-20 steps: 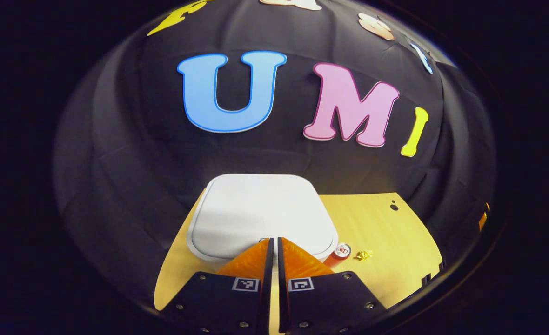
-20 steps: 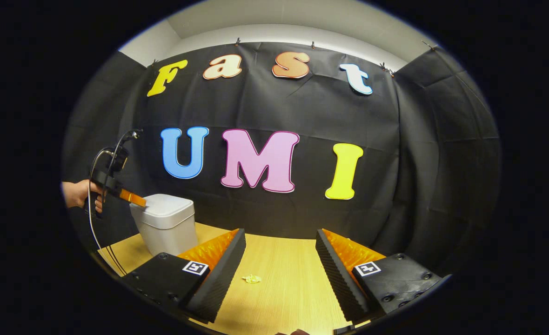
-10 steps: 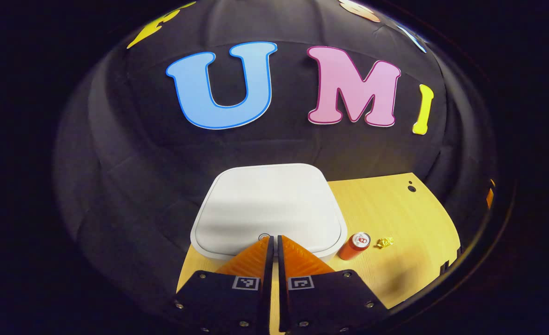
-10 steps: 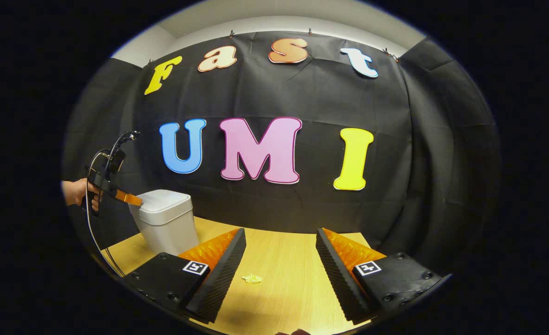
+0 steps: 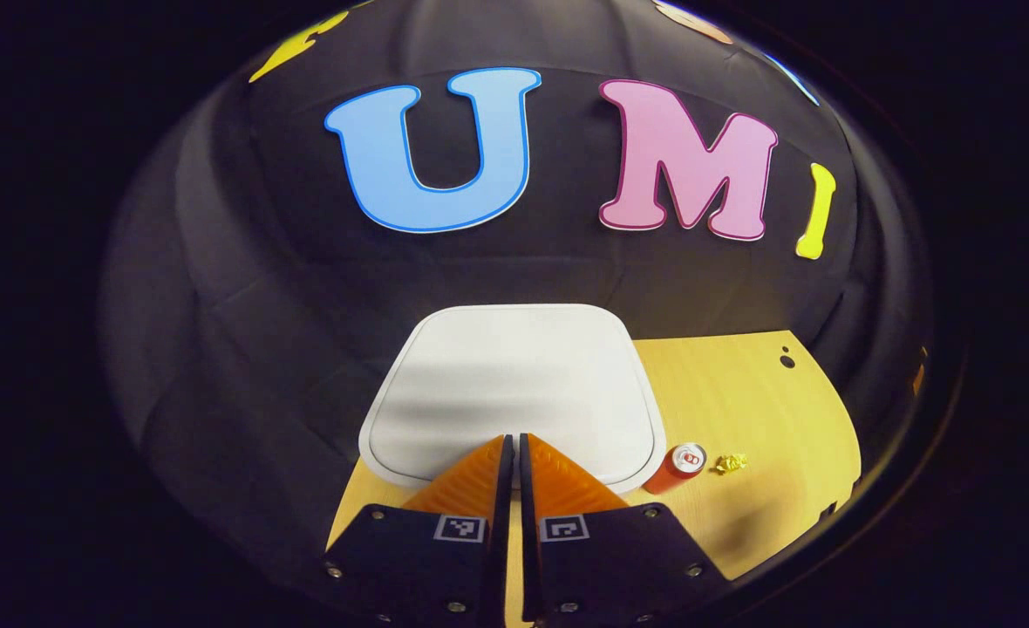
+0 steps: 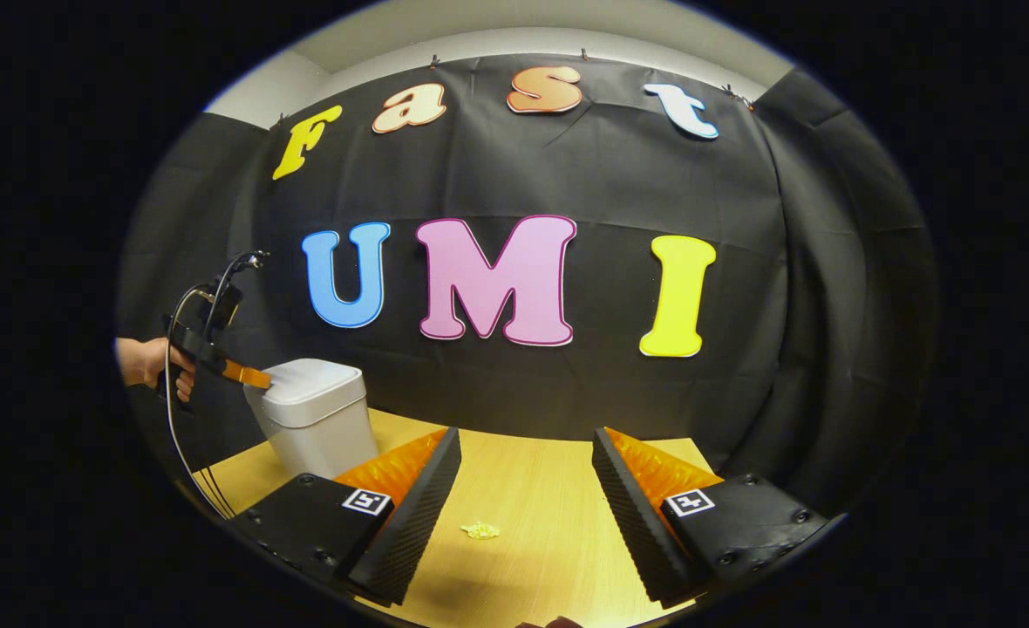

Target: Press the lid of the desktop garbage bin to open it, pick up the crumpled paper on the desktop and throw it into the bin, then pick up the pop can on the desktop and drop it into the bin, and finally close the garbage bin lid.

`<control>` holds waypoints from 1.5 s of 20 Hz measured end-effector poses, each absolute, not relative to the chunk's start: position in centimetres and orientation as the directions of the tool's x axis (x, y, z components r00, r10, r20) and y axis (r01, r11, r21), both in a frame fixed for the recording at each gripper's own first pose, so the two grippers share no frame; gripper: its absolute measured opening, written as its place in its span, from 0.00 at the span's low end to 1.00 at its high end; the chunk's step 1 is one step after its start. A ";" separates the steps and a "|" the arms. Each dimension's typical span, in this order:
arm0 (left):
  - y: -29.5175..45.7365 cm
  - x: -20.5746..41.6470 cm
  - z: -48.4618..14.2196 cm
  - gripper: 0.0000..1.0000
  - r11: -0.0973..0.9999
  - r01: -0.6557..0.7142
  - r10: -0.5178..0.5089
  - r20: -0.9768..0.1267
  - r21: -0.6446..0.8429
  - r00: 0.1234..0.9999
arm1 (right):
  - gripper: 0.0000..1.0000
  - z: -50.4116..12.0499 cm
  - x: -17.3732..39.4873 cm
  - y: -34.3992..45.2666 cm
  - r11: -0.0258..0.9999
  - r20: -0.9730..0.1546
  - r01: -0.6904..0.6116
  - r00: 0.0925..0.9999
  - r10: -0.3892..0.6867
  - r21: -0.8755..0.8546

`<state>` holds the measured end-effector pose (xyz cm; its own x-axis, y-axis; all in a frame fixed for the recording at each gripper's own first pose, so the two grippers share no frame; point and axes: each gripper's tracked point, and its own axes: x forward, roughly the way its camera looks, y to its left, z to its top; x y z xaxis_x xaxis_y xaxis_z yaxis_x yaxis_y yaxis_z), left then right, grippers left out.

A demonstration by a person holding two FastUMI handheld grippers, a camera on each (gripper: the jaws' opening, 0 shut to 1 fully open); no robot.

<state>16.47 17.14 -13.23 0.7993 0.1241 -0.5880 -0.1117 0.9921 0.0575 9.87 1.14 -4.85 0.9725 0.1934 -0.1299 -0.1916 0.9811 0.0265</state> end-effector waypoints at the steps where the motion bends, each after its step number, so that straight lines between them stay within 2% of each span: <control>1: 17.1 16.6 -12.8 0.08 0.992 -0.117 0.128 -0.576 0.057 0.808 | 0.98 -5.1 9.9 1.2 0.981 -0.135 -0.194 0.971 0.196 0.027; 4: 18.0 17.5 -10.1 0.08 0.984 -0.168 0.176 -0.437 0.057 0.882 | 0.98 -5.5 10.1 1.1 0.980 -0.151 -0.198 0.968 0.200 0.024; 6: 18.4 16.9 -8.5 0.09 0.979 -0.190 0.205 -0.392 0.076 0.897 | 0.98 -5.8 10.2 1.1 0.979 -0.159 -0.201 0.967 0.201 0.017; 7: 18.5 16.4 -7.6 0.16 0.975 -0.201 0.220 -0.373 0.089 0.901 | 0.98 -5.9 10.3 1.2 0.978 -0.163 -0.207 0.965 0.206 0.015; 8: 18.5 16.5 -6.7 0.27 0.972 -0.213 0.235 -0.349 0.099 0.907 | 0.98 -6.2 10.5 1.3 0.977 -0.168 -0.215 0.962 0.214 0.013; 11: 16.8 15.0 -4.9 0.51 0.976 -0.193 0.214 -0.309 0.097 0.927 | 0.98 -7.3 11.5 2.3 0.968 -0.191 -0.252 0.949 0.250 0.013; 12: 16.6 14.8 -4.3 0.77 0.974 -0.207 0.226 -0.291 0.097 0.930 | 0.98 -7.7 12.0 2.9 0.963 -0.202 -0.267 0.943 0.266 0.021; 17: 14.1 11.6 -0.2 0.77 0.966 -0.239 0.252 -0.170 0.094 0.953 | 0.98 -12.2 14.8 5.1 0.938 -0.304 -0.344 0.890 0.340 0.042; 21: 11.0 8.0 1.3 0.77 0.968 -0.247 0.250 -0.131 0.044 0.959 | 0.98 -19.3 16.8 7.9 0.913 -0.433 -0.399 0.810 0.394 0.084; 26: 10.2 4.4 2.2 0.77 0.973 -0.231 0.231 -0.090 0.010 0.969 | 0.99 -30.9 18.1 9.6 0.900 -0.667 -0.434 0.662 0.342 0.031; 30: 11.8 3.1 1.6 0.77 0.978 -0.207 0.206 -0.102 0.005 0.973 | 0.99 -36.8 19.4 10.5 0.935 -0.746 -0.346 0.601 0.287 0.081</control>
<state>3.10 11.78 1.61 0.9731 0.2064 -0.1021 -0.2070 0.9783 0.0049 19.38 10.53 -36.80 0.6007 0.2871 -0.7461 -0.3464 0.9346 0.0808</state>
